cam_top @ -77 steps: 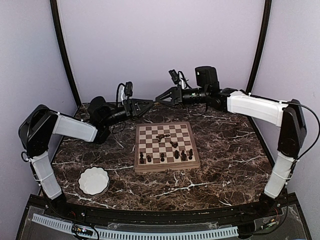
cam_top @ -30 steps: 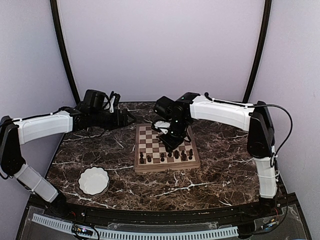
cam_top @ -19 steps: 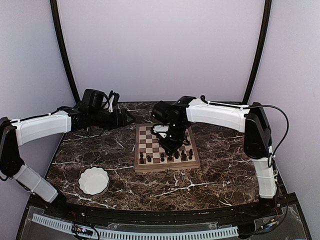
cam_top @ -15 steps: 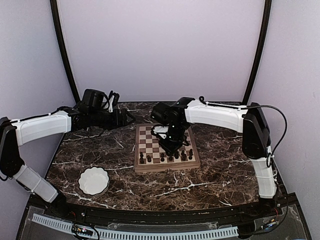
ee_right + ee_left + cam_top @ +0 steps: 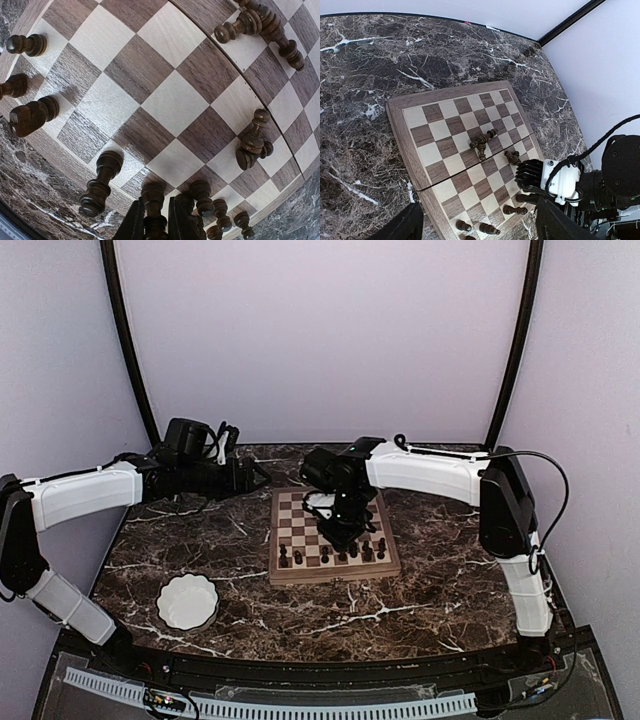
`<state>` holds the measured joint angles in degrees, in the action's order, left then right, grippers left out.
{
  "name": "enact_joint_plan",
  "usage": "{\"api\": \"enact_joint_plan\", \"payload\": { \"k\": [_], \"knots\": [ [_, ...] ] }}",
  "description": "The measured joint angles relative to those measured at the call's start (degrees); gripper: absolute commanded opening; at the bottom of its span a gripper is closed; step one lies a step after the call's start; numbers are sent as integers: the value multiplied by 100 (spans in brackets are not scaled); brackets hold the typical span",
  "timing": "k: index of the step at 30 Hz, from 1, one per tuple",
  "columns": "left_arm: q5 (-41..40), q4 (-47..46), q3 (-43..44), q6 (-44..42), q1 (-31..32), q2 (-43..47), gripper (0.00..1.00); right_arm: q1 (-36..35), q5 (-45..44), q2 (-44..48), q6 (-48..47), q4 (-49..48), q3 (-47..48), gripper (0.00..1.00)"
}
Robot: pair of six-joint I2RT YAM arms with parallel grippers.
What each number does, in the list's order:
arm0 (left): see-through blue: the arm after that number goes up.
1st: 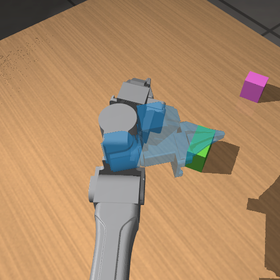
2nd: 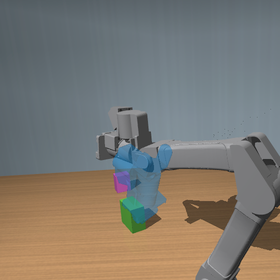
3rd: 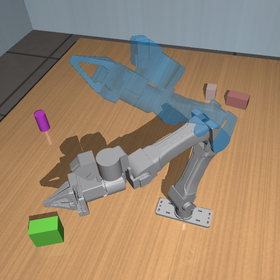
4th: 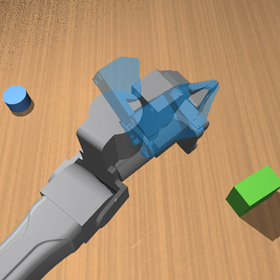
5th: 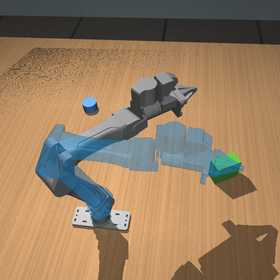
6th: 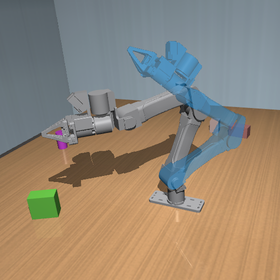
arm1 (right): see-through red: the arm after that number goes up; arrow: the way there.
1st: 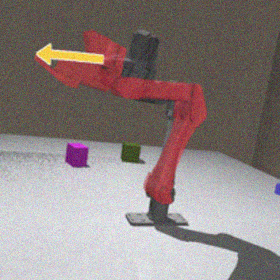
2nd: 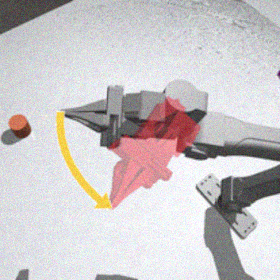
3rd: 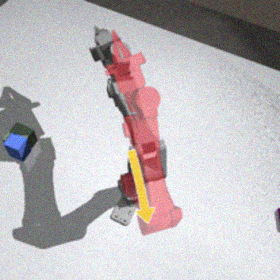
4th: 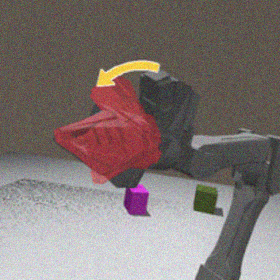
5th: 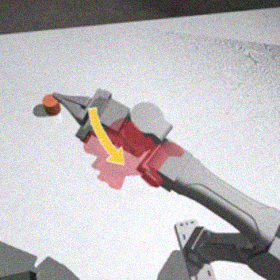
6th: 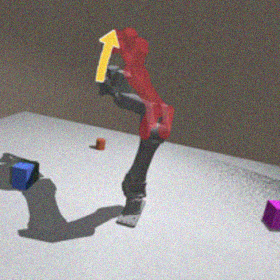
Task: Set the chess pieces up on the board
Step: Place the queen at d8.
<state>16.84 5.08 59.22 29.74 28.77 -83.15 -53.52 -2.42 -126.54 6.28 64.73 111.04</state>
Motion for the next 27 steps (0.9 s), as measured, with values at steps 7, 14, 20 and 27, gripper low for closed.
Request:
{"api": "enact_joint_plan", "payload": {
  "k": [7,14,20,27],
  "knots": [
    [50,-2,0,4,0,0,80,0,20,0,0,0,39,17],
    [120,-2,0,28,0,-2,80,0,52,-2,22,0,39,22],
    [175,-4,0,48,0,-24,80,0,120,-44,24,4,83,25],
    [201,-7,0,48,0,-63,80,2,129,-42,66,9,116,29]
  ]
}}
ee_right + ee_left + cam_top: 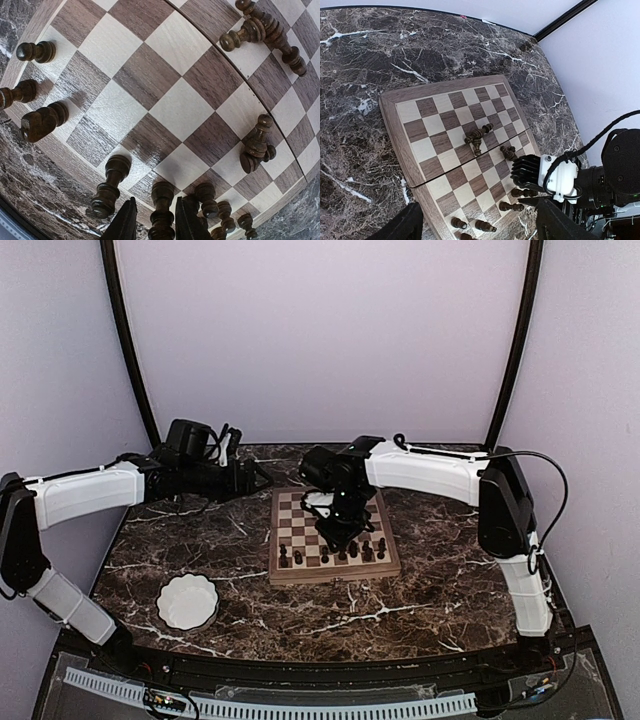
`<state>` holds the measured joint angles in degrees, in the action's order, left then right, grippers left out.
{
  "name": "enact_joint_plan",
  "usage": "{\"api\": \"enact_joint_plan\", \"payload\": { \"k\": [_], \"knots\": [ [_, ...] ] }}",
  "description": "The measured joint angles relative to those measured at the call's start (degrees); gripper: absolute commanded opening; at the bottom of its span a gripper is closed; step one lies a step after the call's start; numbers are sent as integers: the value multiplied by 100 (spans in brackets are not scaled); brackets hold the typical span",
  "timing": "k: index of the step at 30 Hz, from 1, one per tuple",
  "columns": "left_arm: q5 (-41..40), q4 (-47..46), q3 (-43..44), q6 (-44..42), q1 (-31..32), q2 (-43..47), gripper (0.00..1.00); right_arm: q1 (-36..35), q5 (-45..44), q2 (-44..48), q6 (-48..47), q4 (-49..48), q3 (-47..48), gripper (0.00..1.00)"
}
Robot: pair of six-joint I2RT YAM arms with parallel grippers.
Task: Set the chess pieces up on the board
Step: Place the queen at d8, then adjust the bishop at c8.
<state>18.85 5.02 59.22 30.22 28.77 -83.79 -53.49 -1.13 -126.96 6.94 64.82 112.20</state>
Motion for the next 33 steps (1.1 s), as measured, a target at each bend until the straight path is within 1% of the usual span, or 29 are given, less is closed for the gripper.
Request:
{"api": "enact_joint_plan", "payload": {
  "k": [7,14,24,33],
  "knots": [
    [76,-9,0,20,0,-146,80,96,-26,85,22,2,2,29],
    [153,-17,0,39,0,-238,80,319,-162,407,46,15,-37,20],
    [197,-22,0,50,0,-249,80,428,-142,557,44,39,-529,21],
    [254,-59,0,72,0,-273,80,428,-7,555,39,59,-562,21]
  ]
}}
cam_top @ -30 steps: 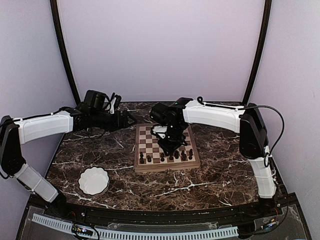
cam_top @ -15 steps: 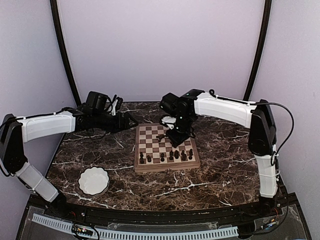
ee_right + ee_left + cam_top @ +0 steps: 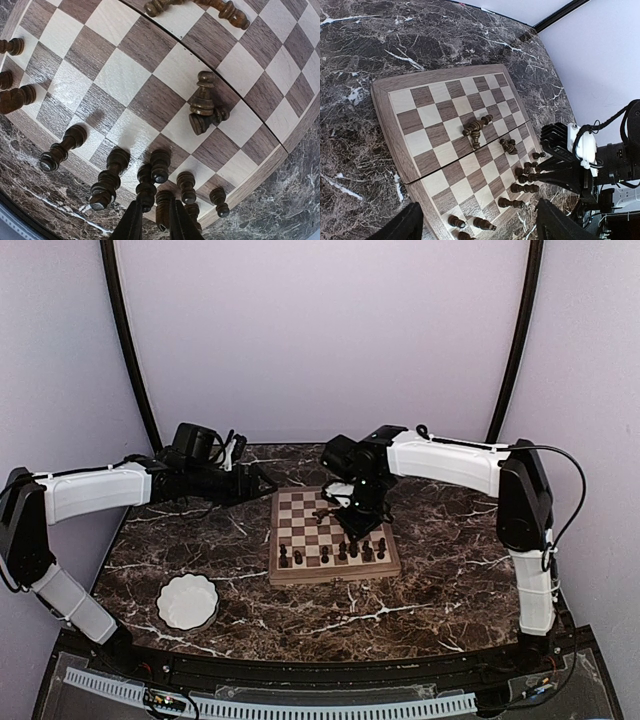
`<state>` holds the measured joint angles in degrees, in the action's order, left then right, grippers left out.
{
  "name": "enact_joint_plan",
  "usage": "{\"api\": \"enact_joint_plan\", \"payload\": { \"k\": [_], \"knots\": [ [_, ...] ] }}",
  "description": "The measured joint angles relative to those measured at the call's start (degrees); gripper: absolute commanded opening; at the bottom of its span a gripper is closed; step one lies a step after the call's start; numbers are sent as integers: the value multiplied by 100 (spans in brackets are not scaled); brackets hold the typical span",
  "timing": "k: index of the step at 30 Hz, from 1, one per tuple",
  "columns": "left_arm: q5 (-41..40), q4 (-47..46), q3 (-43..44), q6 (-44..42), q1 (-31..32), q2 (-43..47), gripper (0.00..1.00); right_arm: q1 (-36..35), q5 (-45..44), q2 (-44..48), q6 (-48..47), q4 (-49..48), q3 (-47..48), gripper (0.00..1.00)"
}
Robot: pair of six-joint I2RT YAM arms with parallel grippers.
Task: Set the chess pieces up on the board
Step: Adjust the bishop at c8.
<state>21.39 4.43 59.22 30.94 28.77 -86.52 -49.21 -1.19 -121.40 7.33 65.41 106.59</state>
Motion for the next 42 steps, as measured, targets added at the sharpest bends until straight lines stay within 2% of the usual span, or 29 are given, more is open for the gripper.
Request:
{"api": "enact_joint_plan", "payload": {
  "k": [16,25,42],
  "knots": [
    [50,0,0,24,0,-7,80,15,315,-63,2,-4,-2,22],
    [66,0,0,33,0,-7,80,17,378,-133,0,-2,-2,10],
    [94,-11,0,125,0,-116,80,13,378,-61,-20,-72,-105,7]
  ]
}}
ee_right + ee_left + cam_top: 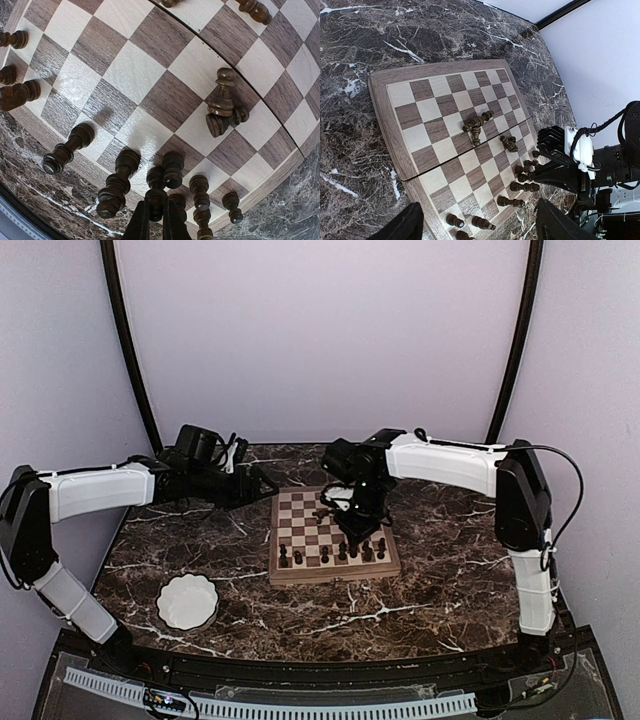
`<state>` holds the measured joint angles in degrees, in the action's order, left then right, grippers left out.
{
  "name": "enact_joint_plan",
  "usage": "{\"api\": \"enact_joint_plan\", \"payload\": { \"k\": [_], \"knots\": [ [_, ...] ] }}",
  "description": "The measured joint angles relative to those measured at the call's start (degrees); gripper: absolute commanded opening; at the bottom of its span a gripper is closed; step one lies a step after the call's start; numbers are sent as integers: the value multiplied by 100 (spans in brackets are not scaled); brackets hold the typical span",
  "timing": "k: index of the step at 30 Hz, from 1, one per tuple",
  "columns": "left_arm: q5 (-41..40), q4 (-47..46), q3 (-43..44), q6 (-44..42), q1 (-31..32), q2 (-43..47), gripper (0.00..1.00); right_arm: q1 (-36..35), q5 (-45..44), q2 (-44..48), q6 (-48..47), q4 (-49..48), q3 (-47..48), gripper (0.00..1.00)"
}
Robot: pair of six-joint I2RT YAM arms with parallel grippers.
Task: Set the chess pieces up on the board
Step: Adjust the bishop at c8.
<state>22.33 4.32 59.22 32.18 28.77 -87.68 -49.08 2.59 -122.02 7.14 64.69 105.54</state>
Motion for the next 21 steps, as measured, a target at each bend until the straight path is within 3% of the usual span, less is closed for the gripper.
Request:
{"api": "enact_joint_plan", "payload": {
  "k": [10,21],
  "knots": [
    [79,-116,0,24,0,-50,80,-66,-17,42,0,26,-57,7],
    [127,-195,0,57,0,-186,80,-94,-85,44,4,142,-57,17]
  ]
}}
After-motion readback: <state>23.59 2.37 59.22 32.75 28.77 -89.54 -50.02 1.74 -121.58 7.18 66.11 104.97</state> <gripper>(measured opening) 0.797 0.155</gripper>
